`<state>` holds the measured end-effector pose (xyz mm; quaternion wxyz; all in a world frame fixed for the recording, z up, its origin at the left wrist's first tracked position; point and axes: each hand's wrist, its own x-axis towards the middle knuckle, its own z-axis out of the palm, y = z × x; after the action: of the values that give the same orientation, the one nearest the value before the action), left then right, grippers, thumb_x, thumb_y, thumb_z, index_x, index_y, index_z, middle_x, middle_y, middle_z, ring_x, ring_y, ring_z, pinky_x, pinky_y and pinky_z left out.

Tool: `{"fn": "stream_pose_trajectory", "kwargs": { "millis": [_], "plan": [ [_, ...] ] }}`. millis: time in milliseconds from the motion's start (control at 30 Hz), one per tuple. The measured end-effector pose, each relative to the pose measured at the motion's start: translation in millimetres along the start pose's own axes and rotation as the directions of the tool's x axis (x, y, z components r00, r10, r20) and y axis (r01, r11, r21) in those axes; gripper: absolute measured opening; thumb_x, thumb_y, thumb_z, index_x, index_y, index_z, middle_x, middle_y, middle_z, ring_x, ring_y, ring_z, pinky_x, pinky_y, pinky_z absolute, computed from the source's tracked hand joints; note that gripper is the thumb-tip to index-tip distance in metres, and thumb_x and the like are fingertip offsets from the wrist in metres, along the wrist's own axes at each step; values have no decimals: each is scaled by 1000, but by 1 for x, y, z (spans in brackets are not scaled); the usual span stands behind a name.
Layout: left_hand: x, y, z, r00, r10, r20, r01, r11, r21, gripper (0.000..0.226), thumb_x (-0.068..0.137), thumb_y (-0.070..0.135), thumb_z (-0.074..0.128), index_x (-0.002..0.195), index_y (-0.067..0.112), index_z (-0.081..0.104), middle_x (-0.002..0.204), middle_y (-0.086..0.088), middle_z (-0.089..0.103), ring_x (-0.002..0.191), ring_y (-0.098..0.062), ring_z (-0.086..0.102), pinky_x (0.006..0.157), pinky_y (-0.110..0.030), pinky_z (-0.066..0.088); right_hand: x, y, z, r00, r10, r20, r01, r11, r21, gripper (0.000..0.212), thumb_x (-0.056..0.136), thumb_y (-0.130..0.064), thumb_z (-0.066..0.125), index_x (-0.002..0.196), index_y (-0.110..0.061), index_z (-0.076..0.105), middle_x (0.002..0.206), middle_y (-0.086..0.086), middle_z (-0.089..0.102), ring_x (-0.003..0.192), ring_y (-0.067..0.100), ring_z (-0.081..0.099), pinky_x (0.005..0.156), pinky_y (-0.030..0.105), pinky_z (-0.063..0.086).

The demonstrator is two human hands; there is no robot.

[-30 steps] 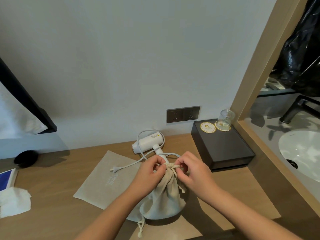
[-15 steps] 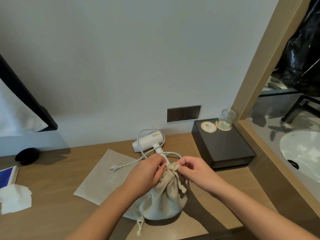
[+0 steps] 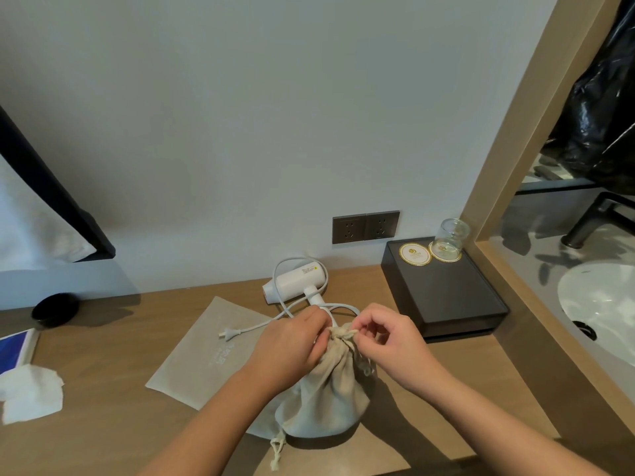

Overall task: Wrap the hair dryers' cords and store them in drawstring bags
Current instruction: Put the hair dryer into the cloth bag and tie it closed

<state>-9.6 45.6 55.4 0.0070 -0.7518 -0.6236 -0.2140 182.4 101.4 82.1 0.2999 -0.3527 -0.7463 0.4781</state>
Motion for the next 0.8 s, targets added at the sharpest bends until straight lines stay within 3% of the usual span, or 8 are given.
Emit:
{"fn": "stream_pose_trajectory", "kwargs": {
  "millis": [100, 200, 267, 400, 567, 800],
  "plan": [
    [-1, 2, -2, 1000, -15, 9, 15, 1000, -10, 15, 90, 37, 39, 89, 26, 49, 80, 10, 56, 55, -10, 51, 44, -17, 24, 3, 6, 1, 1000, 27, 2, -27, 995, 101, 25, 83, 5, 66, 75, -19, 68, 76, -4, 59, 66, 13, 49, 62, 18, 42],
    [-1, 2, -2, 999, -23, 24, 24, 1000, -20, 18, 91, 38, 37, 90, 26, 50, 82, 9, 56, 58, -12, 52, 49, -22, 30, 6, 11, 1, 991, 133, 32, -137, 978, 155, 19, 88, 0, 62, 78, -16, 67, 70, 6, 55, 63, 18, 43, 59, 25, 37],
    [0, 2, -2, 999, -27, 36, 28, 999, -24, 19, 91, 39, 36, 91, 26, 49, 83, 8, 56, 59, -13, 52, 50, -26, 35, 7, 12, 1, 992, 106, 67, -112, 989, 93, 16, 91, -4, 60, 81, -16, 65, 74, 10, 56, 66, 17, 46, 61, 27, 39],
    [-1, 0, -1, 998, -40, 48, 40, 999, -11, 19, 92, 40, 35, 93, 27, 49, 85, 8, 57, 64, -16, 56, 54, -34, 46, 7, 5, -2, 981, 35, 190, -39, 999, 16, 11, 93, -12, 61, 85, -20, 65, 80, -3, 61, 70, 5, 52, 65, 19, 43],
    [0, -3, -1, 999, 43, 10, -43, 999, 14, 13, 92, 35, 42, 92, 25, 50, 82, 7, 58, 60, -17, 57, 48, -34, 46, 11, 4, -11, 916, 88, 392, -144, 983, 117, 14, 96, -6, 56, 87, -15, 62, 66, -19, 55, 62, -3, 47, 61, 10, 37],
    [-6, -16, 5, 990, 139, 31, -141, 987, 82, 10, 79, 13, 53, 88, 16, 57, 77, 1, 55, 55, -22, 52, 40, -35, 43, 11, 9, -22, 866, 42, 499, -95, 992, 80, 4, 92, -17, 55, 89, -14, 57, 72, -10, 44, 62, -1, 39, 60, 12, 34]
  ]
}}
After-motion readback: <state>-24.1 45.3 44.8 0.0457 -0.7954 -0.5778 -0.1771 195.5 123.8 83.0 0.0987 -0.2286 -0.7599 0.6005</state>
